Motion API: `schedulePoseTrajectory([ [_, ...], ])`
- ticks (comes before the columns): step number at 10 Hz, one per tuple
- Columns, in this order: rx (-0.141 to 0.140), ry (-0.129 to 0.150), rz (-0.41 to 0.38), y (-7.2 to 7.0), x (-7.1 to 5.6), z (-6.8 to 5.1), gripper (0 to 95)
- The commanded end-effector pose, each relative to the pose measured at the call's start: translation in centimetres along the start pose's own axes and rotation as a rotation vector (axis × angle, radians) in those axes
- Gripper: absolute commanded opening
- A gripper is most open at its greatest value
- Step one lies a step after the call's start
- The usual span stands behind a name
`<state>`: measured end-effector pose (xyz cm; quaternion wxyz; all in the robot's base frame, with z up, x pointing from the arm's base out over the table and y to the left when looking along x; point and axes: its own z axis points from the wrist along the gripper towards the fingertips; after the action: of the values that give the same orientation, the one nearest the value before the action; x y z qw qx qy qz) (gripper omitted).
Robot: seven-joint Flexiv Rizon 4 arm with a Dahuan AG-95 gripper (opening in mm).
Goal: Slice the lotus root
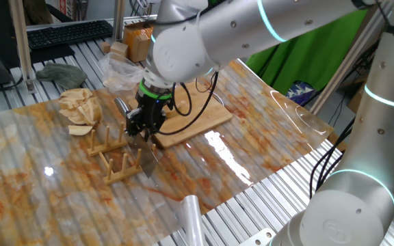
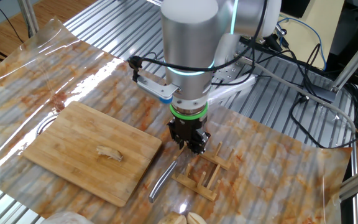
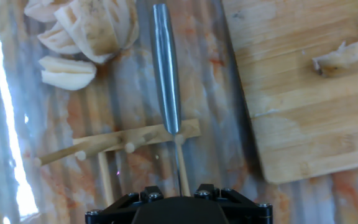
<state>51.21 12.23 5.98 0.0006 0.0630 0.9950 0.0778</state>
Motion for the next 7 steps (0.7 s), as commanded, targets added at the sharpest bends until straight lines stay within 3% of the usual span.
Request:
schedulePoseTrajectory([
  [1,-0.004,-0.009,0.003,0.0,-0.1,0.1,38.0],
  [2,-0.005,-0.024,0.008,0.1,-0.3,0.6,38.0],
  [7,-0.011,-0.03,0.015,0.2,-1.2,1.8,38.0],
])
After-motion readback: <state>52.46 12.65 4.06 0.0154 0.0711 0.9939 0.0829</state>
